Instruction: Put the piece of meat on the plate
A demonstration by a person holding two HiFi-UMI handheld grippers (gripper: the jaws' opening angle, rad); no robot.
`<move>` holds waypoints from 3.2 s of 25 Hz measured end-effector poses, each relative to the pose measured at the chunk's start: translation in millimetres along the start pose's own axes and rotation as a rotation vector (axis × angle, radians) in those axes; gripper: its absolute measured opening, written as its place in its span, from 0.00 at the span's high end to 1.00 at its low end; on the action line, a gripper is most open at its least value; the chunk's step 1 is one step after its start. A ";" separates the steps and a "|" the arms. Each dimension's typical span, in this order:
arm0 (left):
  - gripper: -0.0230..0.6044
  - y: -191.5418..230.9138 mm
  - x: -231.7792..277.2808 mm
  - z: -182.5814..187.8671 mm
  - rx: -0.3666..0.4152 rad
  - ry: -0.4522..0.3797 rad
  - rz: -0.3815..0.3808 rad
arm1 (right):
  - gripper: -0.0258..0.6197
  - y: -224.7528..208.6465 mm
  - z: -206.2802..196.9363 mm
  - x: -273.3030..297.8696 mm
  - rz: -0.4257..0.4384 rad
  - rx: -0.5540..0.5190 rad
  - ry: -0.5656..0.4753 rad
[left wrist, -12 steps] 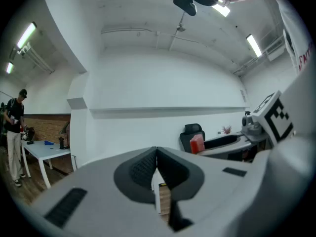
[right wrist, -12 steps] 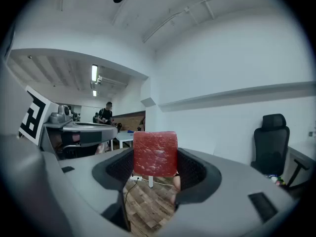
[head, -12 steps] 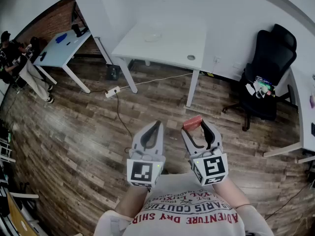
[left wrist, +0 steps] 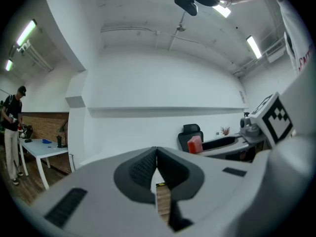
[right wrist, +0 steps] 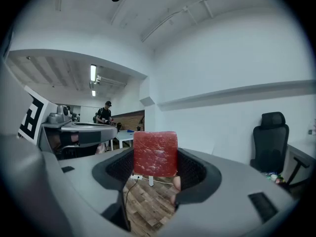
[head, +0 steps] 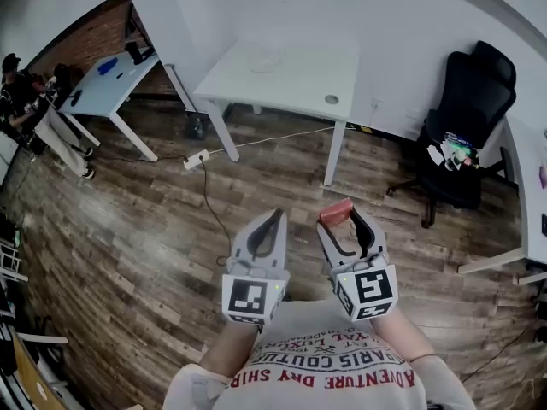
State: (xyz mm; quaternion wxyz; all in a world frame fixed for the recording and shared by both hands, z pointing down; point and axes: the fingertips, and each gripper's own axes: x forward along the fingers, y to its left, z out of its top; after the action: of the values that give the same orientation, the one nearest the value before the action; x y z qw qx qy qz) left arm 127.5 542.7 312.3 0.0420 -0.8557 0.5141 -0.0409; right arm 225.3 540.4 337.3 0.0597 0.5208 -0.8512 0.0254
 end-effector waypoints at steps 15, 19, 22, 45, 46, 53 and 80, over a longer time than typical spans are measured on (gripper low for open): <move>0.95 57.9 50.5 -28.2 -0.082 0.025 -0.051 | 0.53 -0.2 -9.6 72.8 0.026 -0.017 0.042; 0.95 109.2 74.7 -32.8 -0.092 0.024 -0.054 | 0.53 4.3 -1.5 126.0 0.011 0.003 0.049; 0.95 155.5 95.0 -35.1 -0.089 0.029 -0.060 | 0.53 10.7 8.1 173.9 -0.011 0.011 0.052; 0.95 366.0 233.0 -83.5 -0.170 0.083 -0.090 | 0.53 15.6 24.4 428.0 -0.054 0.153 0.114; 0.95 369.9 243.0 -84.9 -0.167 0.084 -0.081 | 0.53 9.4 23.3 437.9 -0.047 0.150 0.116; 0.95 394.1 338.8 -82.6 -0.154 0.081 -0.011 | 0.53 -57.5 31.9 517.3 0.027 0.122 0.115; 0.95 473.6 636.8 -90.8 -0.128 0.130 -0.044 | 0.53 -255.3 30.6 749.0 0.023 0.156 0.201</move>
State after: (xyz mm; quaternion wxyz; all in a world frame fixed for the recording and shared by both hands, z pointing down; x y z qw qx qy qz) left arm 0.1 -244.1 365.6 -0.0472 -0.8632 0.4985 -0.0646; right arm 112.8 -241.1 398.1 0.1037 0.5090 -0.8422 0.1442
